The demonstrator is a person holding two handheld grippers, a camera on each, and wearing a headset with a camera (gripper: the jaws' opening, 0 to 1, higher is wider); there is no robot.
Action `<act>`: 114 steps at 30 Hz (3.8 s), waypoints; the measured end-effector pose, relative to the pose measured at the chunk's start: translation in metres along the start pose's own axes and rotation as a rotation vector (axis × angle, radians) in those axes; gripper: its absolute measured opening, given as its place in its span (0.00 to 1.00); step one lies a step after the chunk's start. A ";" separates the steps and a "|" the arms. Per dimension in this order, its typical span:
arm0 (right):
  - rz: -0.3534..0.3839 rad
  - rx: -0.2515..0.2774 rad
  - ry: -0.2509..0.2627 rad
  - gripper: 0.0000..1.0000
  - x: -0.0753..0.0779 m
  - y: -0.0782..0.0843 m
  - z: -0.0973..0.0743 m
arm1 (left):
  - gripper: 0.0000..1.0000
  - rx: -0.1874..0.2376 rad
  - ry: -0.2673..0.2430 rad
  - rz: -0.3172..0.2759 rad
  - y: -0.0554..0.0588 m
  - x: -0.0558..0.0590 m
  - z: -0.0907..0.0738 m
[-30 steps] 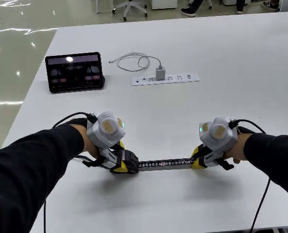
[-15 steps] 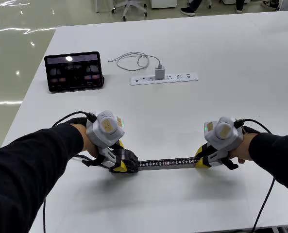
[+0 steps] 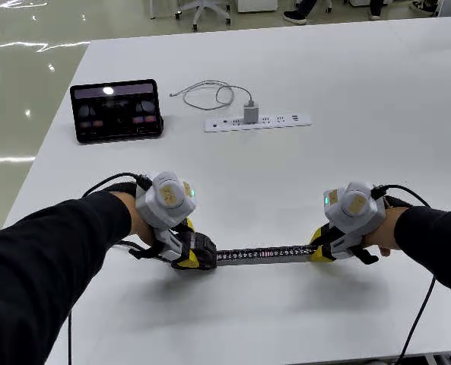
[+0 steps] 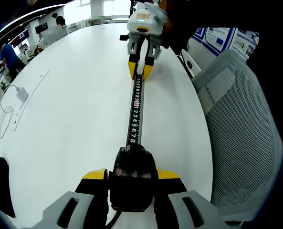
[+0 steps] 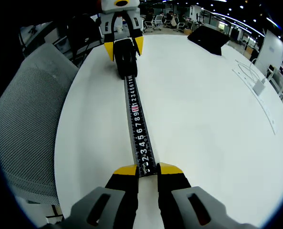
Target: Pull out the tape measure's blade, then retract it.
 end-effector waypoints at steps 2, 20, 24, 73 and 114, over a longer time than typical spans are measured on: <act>-0.001 -0.004 0.000 0.10 0.000 0.001 -0.001 | 0.33 0.001 0.000 -0.001 0.000 0.000 0.000; 0.007 -0.026 0.007 0.10 0.000 0.016 -0.011 | 0.33 0.002 -0.004 -0.002 0.000 0.000 0.000; 0.007 -0.028 0.006 0.10 0.001 0.018 -0.012 | 0.33 0.001 -0.004 -0.002 0.000 0.000 0.000; 0.015 -0.053 0.006 0.10 0.001 0.035 -0.025 | 0.33 0.010 -0.005 -0.017 0.000 0.001 0.000; -0.016 -0.143 -0.026 0.12 0.001 0.025 -0.021 | 0.33 0.050 -0.031 0.023 0.001 0.001 0.002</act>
Point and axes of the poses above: the centre of the closed fingertips' face, and the gripper's own axes: z roughly forward along the fingers, x roughly to its right, y roughly out of its underside, the point moved 8 cm from there along -z, roughly backward along the fingers, and after that the axes turned 11 degrees about -z, right-handed, at the moved point
